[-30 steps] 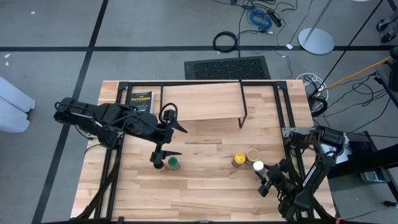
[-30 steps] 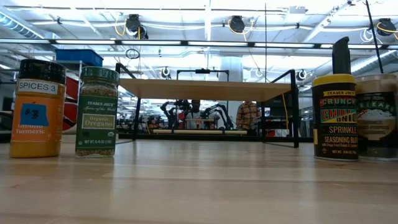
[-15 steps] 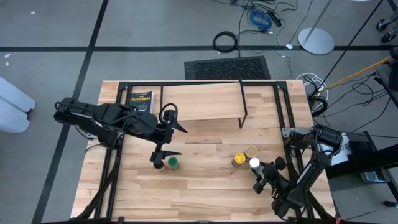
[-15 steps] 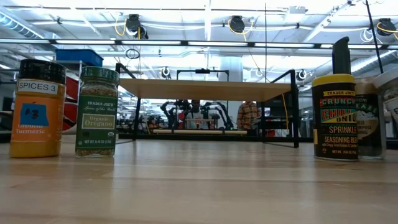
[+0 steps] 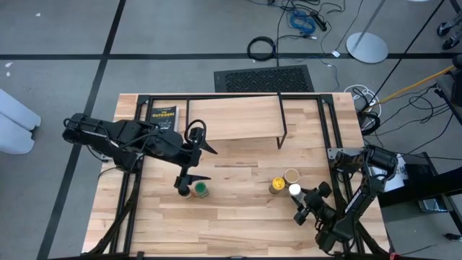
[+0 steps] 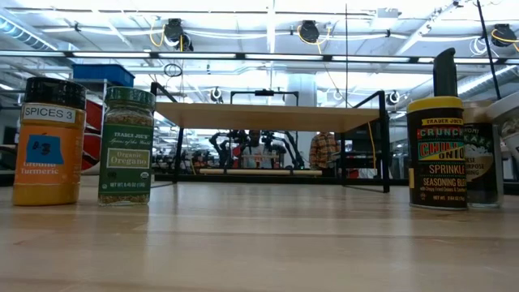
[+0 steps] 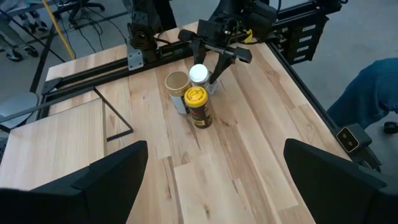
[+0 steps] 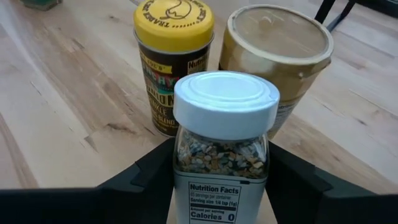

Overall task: Shelf spices
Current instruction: Remove the white seasoning bottle from the shelf

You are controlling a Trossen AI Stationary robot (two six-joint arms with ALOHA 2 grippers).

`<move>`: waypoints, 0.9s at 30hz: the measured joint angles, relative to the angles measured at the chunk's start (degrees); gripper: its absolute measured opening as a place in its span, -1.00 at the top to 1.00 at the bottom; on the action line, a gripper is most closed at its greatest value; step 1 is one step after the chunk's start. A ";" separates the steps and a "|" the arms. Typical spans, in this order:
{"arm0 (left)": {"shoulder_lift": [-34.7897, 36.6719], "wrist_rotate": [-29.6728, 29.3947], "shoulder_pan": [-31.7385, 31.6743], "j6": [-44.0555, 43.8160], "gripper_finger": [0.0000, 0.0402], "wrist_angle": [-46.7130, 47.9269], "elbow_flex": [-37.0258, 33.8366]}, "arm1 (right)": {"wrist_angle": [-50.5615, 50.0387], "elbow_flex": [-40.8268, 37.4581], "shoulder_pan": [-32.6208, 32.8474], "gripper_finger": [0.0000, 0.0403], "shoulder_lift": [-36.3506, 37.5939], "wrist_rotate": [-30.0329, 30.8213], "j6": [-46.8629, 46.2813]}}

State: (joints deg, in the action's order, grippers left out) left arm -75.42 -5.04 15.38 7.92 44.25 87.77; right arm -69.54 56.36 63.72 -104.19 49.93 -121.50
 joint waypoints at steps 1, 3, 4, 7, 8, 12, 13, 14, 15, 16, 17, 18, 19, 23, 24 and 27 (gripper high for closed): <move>0.00 0.00 0.00 0.00 -0.92 0.00 0.00 | 0.67 -0.49 0.01 0.00 0.03 0.40 -0.13; 0.00 0.00 0.00 -0.02 -0.92 0.01 0.00 | 2.09 -1.33 0.02 0.00 0.06 1.03 -0.25; 0.00 0.00 0.00 -0.01 -0.92 0.00 0.00 | 2.33 -1.47 0.02 0.00 0.06 1.15 -0.26; 0.00 0.00 0.02 -0.02 -0.92 0.00 0.00 | 2.17 -1.31 0.00 -0.02 0.08 0.82 -0.23; 0.00 0.00 0.00 -0.02 -0.92 0.00 0.00 | 1.59 -1.00 -0.02 -0.05 0.08 0.12 -0.20; 0.00 0.00 0.01 -0.02 -0.92 0.00 0.00 | -1.54 0.75 0.03 -0.19 -0.02 -1.51 -0.18; 0.00 0.00 0.00 -0.02 -0.92 0.00 0.00 | -2.51 1.18 0.02 -0.22 -0.01 -1.35 -0.18; 0.00 0.00 0.02 -0.02 -0.92 0.00 0.00 | -2.93 1.43 0.02 -0.25 -0.01 -1.31 -0.10; 0.00 0.00 0.00 -0.02 -0.92 0.00 0.00 | -3.30 1.69 0.00 -0.28 -0.01 -1.28 0.26; 0.00 0.00 0.00 -0.02 -0.92 -0.02 0.00 | -3.66 2.00 -0.02 -0.30 -0.01 -1.24 0.57; 0.00 0.00 0.01 -0.02 -0.92 -0.01 0.00 | -4.02 2.32 -0.02 -0.31 -0.01 -1.15 0.71; 0.00 0.00 0.01 -0.02 -0.92 -0.01 -0.02 | -4.38 2.58 0.02 -0.32 -0.01 -1.07 0.73; 0.00 0.00 0.00 -0.02 -0.92 -0.01 0.00 | -4.98 2.82 0.02 -0.33 -0.01 -1.07 0.77; 0.00 0.00 0.00 -0.02 -0.92 -0.02 0.00 | -8.87 5.04 -0.03 -0.34 -0.01 -0.99 0.73; 0.00 0.00 0.00 -0.02 -0.92 -0.02 -0.02 | -10.33 5.83 -0.15 -0.34 -0.01 -1.02 0.70; 0.00 0.00 0.00 -0.07 -0.92 -0.02 0.00 | -15.08 8.75 -0.79 -0.34 -0.01 -2.41 0.71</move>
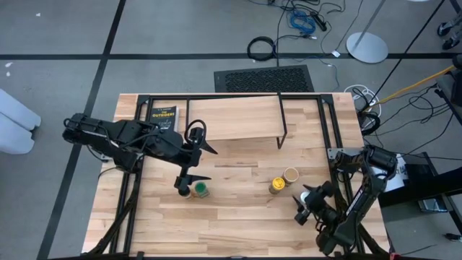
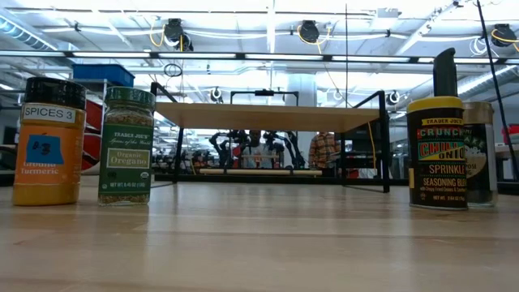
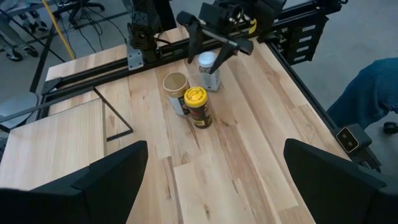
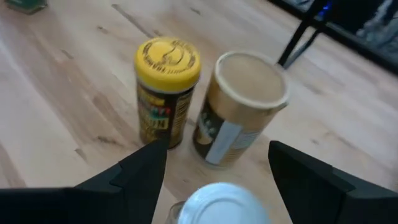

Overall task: Shelf spices
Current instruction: Remove the white seasoning bottle from the shelf, then adjust the white seasoning bottle

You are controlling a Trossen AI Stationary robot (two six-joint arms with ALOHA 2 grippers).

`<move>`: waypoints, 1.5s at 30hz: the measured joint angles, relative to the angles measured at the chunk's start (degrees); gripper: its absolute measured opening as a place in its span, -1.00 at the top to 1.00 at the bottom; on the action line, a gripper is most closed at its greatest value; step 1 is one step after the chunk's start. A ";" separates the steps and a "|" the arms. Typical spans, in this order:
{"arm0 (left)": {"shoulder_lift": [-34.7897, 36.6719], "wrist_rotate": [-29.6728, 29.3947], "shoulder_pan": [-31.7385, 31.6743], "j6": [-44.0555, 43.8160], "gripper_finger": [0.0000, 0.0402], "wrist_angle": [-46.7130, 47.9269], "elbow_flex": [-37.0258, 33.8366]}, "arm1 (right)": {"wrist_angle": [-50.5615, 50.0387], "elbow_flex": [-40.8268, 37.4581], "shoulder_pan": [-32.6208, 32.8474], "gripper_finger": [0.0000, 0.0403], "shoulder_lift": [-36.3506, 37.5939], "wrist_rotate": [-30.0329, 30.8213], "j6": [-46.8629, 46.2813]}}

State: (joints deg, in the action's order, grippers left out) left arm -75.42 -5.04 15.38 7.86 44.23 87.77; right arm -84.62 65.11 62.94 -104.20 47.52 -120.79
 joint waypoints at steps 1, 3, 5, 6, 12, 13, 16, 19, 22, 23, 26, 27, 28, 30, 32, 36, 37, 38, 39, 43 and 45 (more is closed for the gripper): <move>0.00 0.00 0.02 -0.02 -0.92 0.00 -0.02 | -1.85 1.14 -0.02 -0.34 0.00 -0.45 0.02; 0.00 0.00 0.01 -0.04 -0.92 0.00 -0.02 | -5.48 3.88 -0.02 -0.34 0.00 -1.47 0.04; -0.01 0.00 0.00 -0.04 -0.92 0.01 -0.01 | -5.07 6.34 0.00 -0.33 0.49 -2.73 2.64; -0.01 0.00 0.00 -0.07 -0.92 0.02 -0.02 | -5.13 7.08 0.01 -0.33 1.10 -3.44 4.30; -0.02 0.01 0.04 -0.02 -0.92 0.30 -0.02 | -5.31 13.19 0.02 -0.29 1.91 -9.11 7.04; -0.02 0.02 0.04 -0.04 -0.92 0.24 -0.02 | -5.33 13.56 0.02 -0.29 2.03 -10.19 7.06; -0.02 0.02 0.04 -0.02 -0.92 0.24 -0.02 | -5.31 13.57 -0.10 -0.32 1.99 -14.41 7.08; -0.02 0.02 0.09 -0.04 -0.92 0.24 -0.02 | -5.45 13.06 -0.35 -0.36 1.99 -16.66 6.43; -0.02 0.02 0.09 -0.02 -0.92 0.24 -0.02 | -5.37 12.69 -1.07 -0.41 1.99 -17.16 6.25; -0.02 0.01 0.09 -0.02 -0.92 0.24 -0.02 | -5.18 12.49 -1.38 -0.42 1.99 -17.45 6.81; -0.02 0.02 0.09 0.03 -0.92 0.24 -0.02 | -3.45 12.17 -2.66 -0.43 1.99 -17.42 11.16; -0.02 0.02 0.09 0.16 -0.92 0.26 -0.02 | -3.27 12.08 -3.23 -0.44 1.99 -17.45 12.66; -0.02 0.02 0.09 0.22 -0.92 0.24 -0.02 | -3.15 11.99 -3.80 -0.43 1.99 -17.55 13.91; -0.02 0.02 0.09 0.22 -0.92 0.24 -0.02 | -2.70 11.97 -4.92 -0.43 1.99 -17.64 16.03; -0.02 0.02 0.09 0.44 -0.92 0.24 -0.02 | -2.65 11.97 -5.81 -0.41 1.99 -18.27 17.88; -0.02 0.02 0.09 0.48 -0.92 0.28 -0.02 | -1.77 11.97 -6.75 -0.39 1.99 -21.92 20.80; -0.02 0.02 0.09 0.50 -0.92 0.34 -0.02 | -1.32 11.97 -6.73 -0.38 1.99 -22.29 21.14; -0.02 0.02 0.09 0.52 -0.92 0.42 -0.02 | -0.81 11.97 -6.73 -0.37 1.99 -22.39 21.38; -0.02 0.02 0.09 0.57 -0.92 0.46 -0.02 | -0.54 11.97 -6.73 -0.36 1.99 -22.41 21.45; -0.02 0.02 0.09 1.55 -0.92 0.44 -0.02 | 1.61 11.97 -6.71 -0.28 1.99 -22.43 22.46; -0.02 0.02 0.09 1.55 -0.92 0.44 -0.02 | 2.25 11.97 -6.71 -0.21 1.99 -22.41 22.49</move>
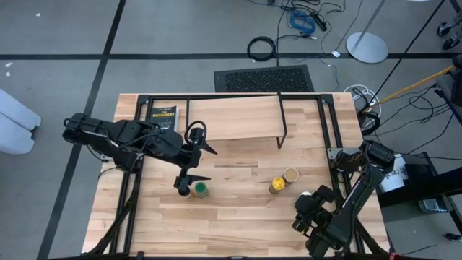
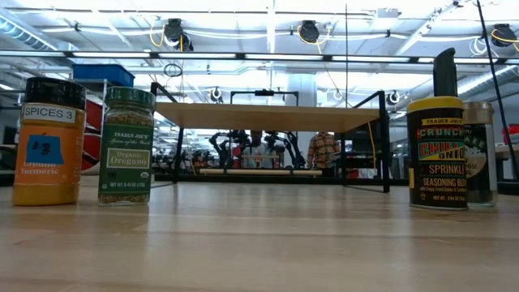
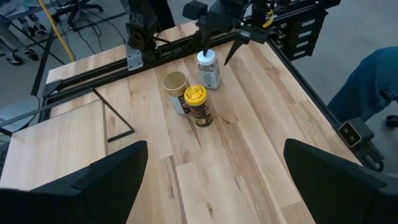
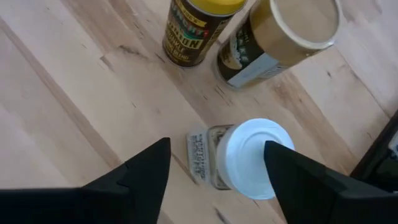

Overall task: Shelf spices
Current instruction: Adjust the white seasoning bottle

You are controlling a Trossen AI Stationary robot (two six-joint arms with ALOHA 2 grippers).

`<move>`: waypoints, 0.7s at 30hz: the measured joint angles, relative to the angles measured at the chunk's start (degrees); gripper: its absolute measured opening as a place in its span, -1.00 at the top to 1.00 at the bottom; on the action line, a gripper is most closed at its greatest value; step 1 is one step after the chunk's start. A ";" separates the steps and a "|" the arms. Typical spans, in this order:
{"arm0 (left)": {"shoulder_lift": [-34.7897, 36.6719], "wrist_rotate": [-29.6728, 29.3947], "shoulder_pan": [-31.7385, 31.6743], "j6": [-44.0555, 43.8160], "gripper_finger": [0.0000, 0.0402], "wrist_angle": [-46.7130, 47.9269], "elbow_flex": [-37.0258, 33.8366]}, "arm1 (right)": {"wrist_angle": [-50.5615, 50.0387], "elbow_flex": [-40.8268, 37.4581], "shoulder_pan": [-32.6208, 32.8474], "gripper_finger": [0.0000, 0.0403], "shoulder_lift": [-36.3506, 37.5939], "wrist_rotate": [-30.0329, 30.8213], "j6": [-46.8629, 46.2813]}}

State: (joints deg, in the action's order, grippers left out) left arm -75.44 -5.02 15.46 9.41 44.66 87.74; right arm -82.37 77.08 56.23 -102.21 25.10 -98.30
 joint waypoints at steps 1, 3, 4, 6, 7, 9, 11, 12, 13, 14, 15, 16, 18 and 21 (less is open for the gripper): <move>0.00 0.00 0.00 0.00 -0.92 0.00 0.00 | 0.20 0.00 0.00 -0.17 0.00 0.00 0.01; 0.00 0.00 0.00 0.00 -0.92 0.00 0.00 | 0.25 0.00 0.00 -0.07 0.00 0.00 0.01; 0.00 0.00 0.00 0.00 -0.92 0.00 0.00 | 0.26 0.02 0.00 -0.02 0.00 0.00 -0.04; 0.00 0.00 0.00 0.00 -0.92 0.00 0.00 | 0.24 0.01 0.00 0.07 0.00 0.00 -0.23; 0.00 0.00 0.00 0.02 -0.92 0.02 0.00 | 0.26 0.02 0.00 0.11 0.00 0.00 -0.25; 0.00 0.01 0.00 0.02 -0.92 0.01 0.00 | 0.28 0.00 0.00 0.18 0.00 -0.10 -0.27; 0.00 0.00 0.00 0.01 -0.92 0.03 0.00 | 0.26 0.02 0.00 0.24 0.00 -0.54 -0.29; 0.00 0.01 0.00 0.01 -0.92 0.05 0.00 | 0.25 0.02 0.00 0.27 0.00 -0.67 -0.32; 0.00 0.01 0.00 0.00 -0.92 0.05 0.00 | 0.26 0.02 0.00 0.30 0.00 -0.76 -0.47; 0.00 0.00 0.00 0.02 -0.92 0.05 0.00 | 0.26 0.02 0.00 0.33 0.02 -0.79 -0.69; 0.00 0.00 0.00 0.00 -0.92 0.07 0.00 | 0.24 0.02 0.00 0.35 0.00 -0.81 -0.88; 0.00 0.01 0.00 0.00 -0.92 0.07 0.00 | 0.24 0.02 0.00 0.37 0.02 -0.83 -0.90; 0.00 0.00 0.00 0.01 -0.92 0.07 0.00 | 0.29 0.02 -0.02 0.42 0.02 -0.81 -1.01; 0.00 0.02 0.00 0.00 -0.92 0.13 0.00 | 0.40 0.07 -0.15 0.46 0.02 -0.44 -2.23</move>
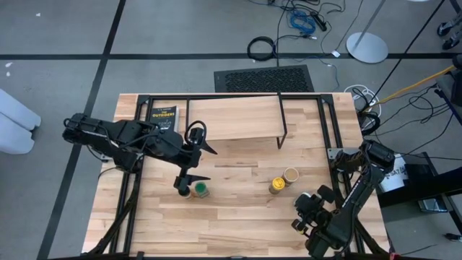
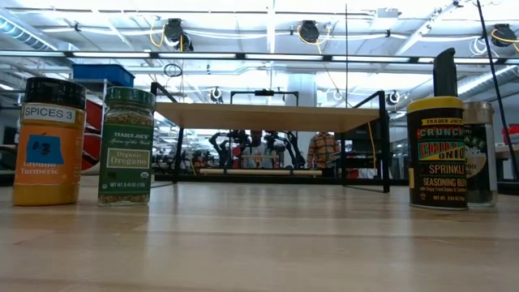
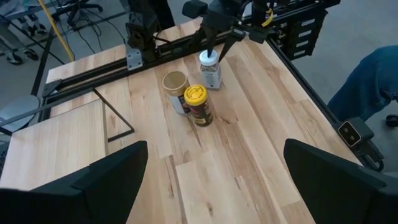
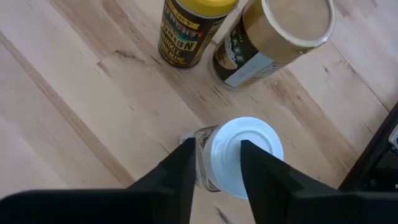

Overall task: Shelf spices
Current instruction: Adjust the white seasoning bottle

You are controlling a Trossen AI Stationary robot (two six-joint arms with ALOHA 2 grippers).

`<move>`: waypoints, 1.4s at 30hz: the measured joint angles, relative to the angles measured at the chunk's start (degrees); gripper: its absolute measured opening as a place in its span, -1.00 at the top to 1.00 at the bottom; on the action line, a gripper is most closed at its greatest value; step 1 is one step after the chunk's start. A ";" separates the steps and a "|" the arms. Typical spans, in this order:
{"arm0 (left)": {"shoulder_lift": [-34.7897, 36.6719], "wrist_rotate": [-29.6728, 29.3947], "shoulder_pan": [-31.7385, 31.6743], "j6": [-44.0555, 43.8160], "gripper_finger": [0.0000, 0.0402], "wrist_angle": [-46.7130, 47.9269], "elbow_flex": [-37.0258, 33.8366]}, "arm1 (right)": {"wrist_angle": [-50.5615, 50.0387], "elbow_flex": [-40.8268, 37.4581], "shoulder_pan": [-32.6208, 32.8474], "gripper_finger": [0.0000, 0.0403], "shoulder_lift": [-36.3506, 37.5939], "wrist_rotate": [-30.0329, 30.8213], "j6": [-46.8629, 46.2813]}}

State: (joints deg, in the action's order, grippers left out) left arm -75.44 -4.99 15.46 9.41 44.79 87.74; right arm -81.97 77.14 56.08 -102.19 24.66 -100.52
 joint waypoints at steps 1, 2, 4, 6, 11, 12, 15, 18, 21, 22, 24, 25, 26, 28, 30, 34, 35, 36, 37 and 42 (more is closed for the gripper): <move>0.00 -0.02 0.00 0.02 -0.92 0.13 0.00 | 0.04 0.00 -0.11 0.46 0.00 0.36 -0.53; 0.00 -0.02 0.00 0.00 -0.92 0.35 0.00 | 0.02 0.09 -0.10 0.46 0.00 0.55 -0.68; 0.00 0.00 0.00 0.01 -0.92 0.74 0.00 | -0.38 0.62 -0.11 0.43 0.00 0.46 0.19; 0.00 0.00 0.00 0.00 -0.92 1.08 0.00 | -0.79 1.65 -0.14 0.34 0.04 0.24 2.56; 0.00 0.00 0.12 -0.02 -0.92 1.43 0.00 | -3.33 3.27 -0.11 -0.08 2.99 0.82 7.12; 0.00 0.00 0.17 0.00 -0.92 1.43 0.00 | -3.72 3.25 -0.11 -0.17 3.63 0.90 8.67; 0.00 0.02 0.35 0.00 -0.92 1.43 0.00 | -3.79 3.16 -0.11 -0.37 5.60 1.02 15.00; 0.00 0.06 0.46 0.00 -0.92 1.44 0.00 | -2.62 2.44 -0.18 -0.42 7.47 0.99 19.09; 0.00 0.26 0.46 0.00 -0.92 2.00 0.00 | -1.52 1.13 -0.93 -0.42 8.97 -1.07 19.76; 0.00 0.26 0.46 0.00 -0.92 2.14 0.00 | -1.36 0.63 -1.08 -0.42 9.16 -2.04 19.98; 0.00 0.26 0.46 0.00 -0.92 2.45 0.00 | -0.47 -0.38 -1.84 -0.41 9.14 -3.69 21.49; 0.00 0.26 0.46 0.00 -0.92 2.52 0.00 | 0.04 -0.76 -2.16 -0.41 9.10 -4.06 22.22; 0.00 0.26 0.46 0.02 -0.92 2.52 0.00 | 0.78 -1.06 -2.54 -0.41 9.09 -4.15 22.86; 0.00 0.26 0.59 0.02 -0.92 2.75 0.00 | 1.70 -1.48 -3.39 -0.41 9.10 -4.43 23.72; 0.00 0.26 0.69 0.18 -0.92 2.84 0.00 | 2.25 -2.03 -4.44 -0.41 9.10 -5.75 24.83; 0.00 0.26 1.07 0.35 -0.92 3.26 0.00 | 4.71 -4.53 -6.35 -0.41 9.11 -8.50 27.38; 0.00 0.28 1.07 0.37 -0.92 3.44 0.00 | 5.30 -5.17 -6.77 -0.41 9.11 -9.28 27.79; 0.00 0.28 1.14 0.36 -0.92 3.61 0.00 | 5.63 -5.84 -7.16 -0.41 9.11 -9.92 28.17; 0.00 0.29 1.19 0.35 -0.92 3.77 0.00 | 5.65 -6.29 -7.39 -0.41 9.09 -10.14 28.19; 0.00 0.28 1.25 0.31 -0.92 4.40 0.00 | 6.19 -7.21 -8.18 -0.41 9.09 -10.07 29.46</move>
State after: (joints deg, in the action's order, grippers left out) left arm -75.44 -4.71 16.71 9.72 49.19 87.74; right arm -75.77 69.93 47.90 -93.10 14.59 -71.06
